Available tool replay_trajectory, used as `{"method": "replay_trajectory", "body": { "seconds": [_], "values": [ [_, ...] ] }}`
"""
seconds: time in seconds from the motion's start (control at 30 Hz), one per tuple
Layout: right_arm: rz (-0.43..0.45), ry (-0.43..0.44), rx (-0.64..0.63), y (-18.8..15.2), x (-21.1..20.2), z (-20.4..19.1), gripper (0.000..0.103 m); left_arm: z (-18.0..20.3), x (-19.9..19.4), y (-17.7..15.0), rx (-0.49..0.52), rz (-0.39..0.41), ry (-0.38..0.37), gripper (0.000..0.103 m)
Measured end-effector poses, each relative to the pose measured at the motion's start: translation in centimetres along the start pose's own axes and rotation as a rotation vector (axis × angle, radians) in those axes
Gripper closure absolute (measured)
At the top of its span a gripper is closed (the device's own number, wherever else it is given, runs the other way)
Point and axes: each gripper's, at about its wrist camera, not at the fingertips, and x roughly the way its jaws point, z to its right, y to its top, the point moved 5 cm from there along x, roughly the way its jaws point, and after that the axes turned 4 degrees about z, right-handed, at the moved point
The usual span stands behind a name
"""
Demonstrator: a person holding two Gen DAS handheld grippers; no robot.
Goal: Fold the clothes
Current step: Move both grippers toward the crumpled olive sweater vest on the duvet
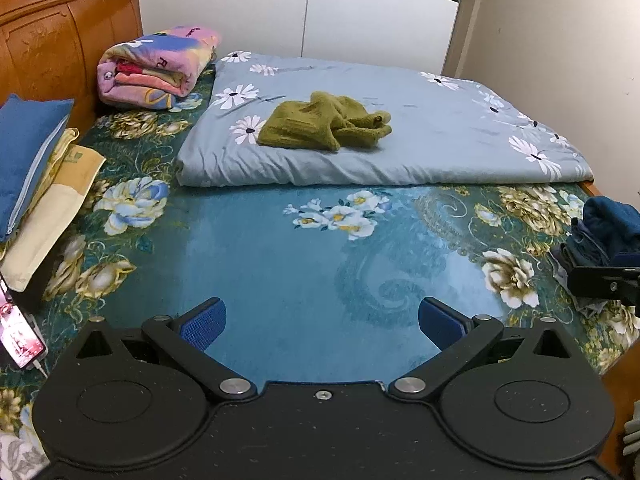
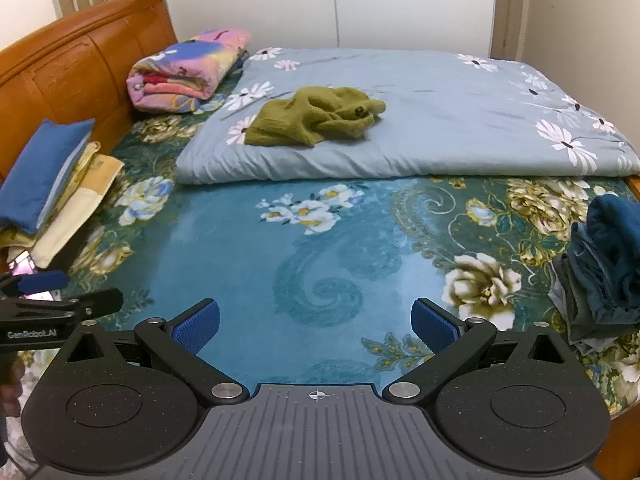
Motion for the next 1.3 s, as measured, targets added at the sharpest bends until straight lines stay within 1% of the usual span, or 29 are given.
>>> {"method": "replay_trajectory", "body": {
  "seconds": [0.2,0.27,0.33,0.4,0.53,0.67,0.83,0.97,1.07,1.13,1.23,1.3],
  "values": [
    [0.008,0.017,-0.001,0.2,0.7,-1.1,0.000,-0.1,-0.4,0.1,-0.011,0.014,0.000,0.001],
    [0.011,0.023,-0.001,0.3,0.9,-1.4,0.000,-0.3,-0.4,0.0,-0.021,0.025,-0.013,0.001],
    [0.014,0.029,-0.001,0.4,1.2,-1.8,0.000,-0.4,0.0,0.5,-0.024,0.019,-0.032,0.001],
    [0.014,0.040,0.002,0.8,1.8,-1.4,0.000,-0.6,0.4,0.7,-0.017,0.018,-0.034,0.001],
    [0.017,0.062,0.010,1.9,3.3,-0.1,0.000,-0.4,2.4,1.7,-0.018,-0.001,-0.024,0.001],
    [0.027,0.080,0.033,3.4,5.7,1.2,0.000,-0.3,4.8,3.1,-0.020,-0.017,-0.012,0.001],
    [0.023,0.114,0.062,6.6,10.9,3.8,0.000,1.1,9.5,5.9,-0.029,-0.049,-0.033,0.001],
    [0.060,0.083,0.036,10.3,16.1,6.3,0.000,3.0,15.2,9.1,0.024,-0.045,-0.008,0.002],
    [0.086,0.055,0.079,13.8,21.0,8.9,0.000,4.2,20.2,12.0,0.017,-0.028,0.001,0.002],
    [0.090,0.048,0.097,15.8,24.5,10.2,0.000,4.6,23.5,14.3,0.018,-0.024,0.027,0.002],
    [0.093,0.070,0.094,18.5,29.5,11.1,0.000,4.8,28.2,17.9,0.028,-0.023,0.063,0.002],
    [0.091,0.087,0.103,20.4,33.1,11.5,0.000,4.7,31.4,19.7,0.017,-0.030,0.065,0.002]
  ]
}}
